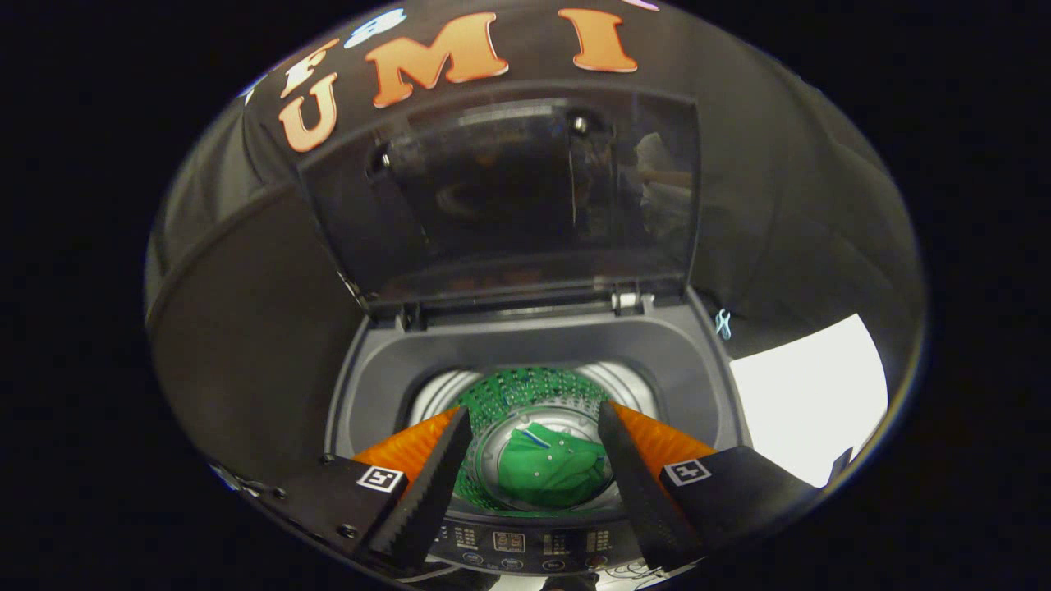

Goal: Put the clothes into the washing machine and then close the washing machine lid.

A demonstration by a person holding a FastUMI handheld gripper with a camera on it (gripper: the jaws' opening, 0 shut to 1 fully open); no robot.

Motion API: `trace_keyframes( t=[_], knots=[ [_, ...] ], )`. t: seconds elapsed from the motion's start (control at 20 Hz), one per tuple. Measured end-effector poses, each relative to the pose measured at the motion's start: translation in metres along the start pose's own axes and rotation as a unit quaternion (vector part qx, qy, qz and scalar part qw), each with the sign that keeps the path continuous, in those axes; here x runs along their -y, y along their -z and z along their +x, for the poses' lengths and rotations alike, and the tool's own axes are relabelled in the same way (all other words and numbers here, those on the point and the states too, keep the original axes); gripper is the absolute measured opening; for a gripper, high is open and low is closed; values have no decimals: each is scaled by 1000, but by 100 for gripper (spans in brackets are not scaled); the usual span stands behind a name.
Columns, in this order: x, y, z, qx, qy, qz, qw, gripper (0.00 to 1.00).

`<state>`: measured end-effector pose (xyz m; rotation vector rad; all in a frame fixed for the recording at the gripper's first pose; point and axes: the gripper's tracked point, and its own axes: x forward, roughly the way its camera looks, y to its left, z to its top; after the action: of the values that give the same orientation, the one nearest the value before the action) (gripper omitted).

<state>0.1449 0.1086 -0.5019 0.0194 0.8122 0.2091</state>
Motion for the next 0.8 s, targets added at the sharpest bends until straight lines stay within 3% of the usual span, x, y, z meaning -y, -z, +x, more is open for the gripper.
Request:
trace_keyframes(
  t=[0.3,0.5,0.8],
  knots=[
    [3,-101,-72,122,-11,26,992,99],
    [11,-172,-103,182,-2,2,983,99],
    [1,-272,-97,220,-8,-25,975,99]
  ],
)
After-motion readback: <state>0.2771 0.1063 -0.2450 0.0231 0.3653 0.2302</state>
